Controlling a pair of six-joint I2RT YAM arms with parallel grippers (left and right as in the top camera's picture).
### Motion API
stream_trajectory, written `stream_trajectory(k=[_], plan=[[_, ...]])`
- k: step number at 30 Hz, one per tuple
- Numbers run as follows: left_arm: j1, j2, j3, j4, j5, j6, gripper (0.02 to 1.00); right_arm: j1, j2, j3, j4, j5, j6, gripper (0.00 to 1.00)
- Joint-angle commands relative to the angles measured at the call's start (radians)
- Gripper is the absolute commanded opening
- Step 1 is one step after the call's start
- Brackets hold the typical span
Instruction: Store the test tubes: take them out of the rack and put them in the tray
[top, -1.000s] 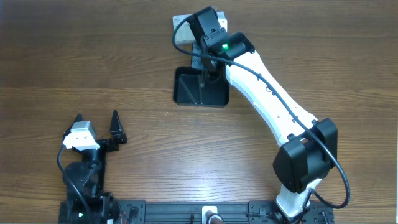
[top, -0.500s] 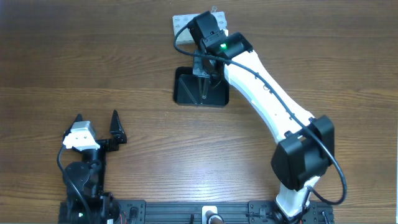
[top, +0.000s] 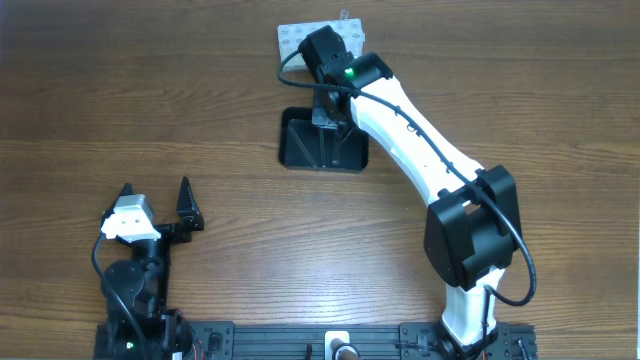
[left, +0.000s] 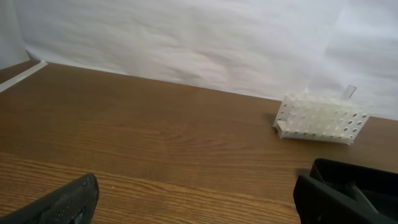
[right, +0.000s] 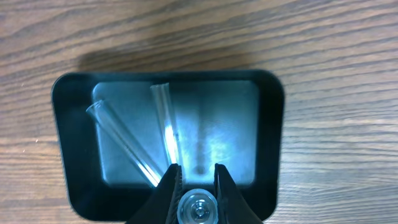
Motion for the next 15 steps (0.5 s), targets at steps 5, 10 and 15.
stream_trajectory(k=[5,10,15], plan=[[-0.004,-0.008,-0.004,-0.003,0.013,0.019,0.998,-0.037,0.026,0.016,0.0,0.039,-0.004,0.053],[-0.004,-0.008,-0.004,-0.003,0.013,0.019,0.998,-0.037,0.048,0.016,0.005,0.038,-0.004,0.058],[-0.004,-0.008,-0.004,-0.003,0.013,0.019,0.996,-0.037,0.067,0.016,0.009,0.038,-0.004,0.058]])
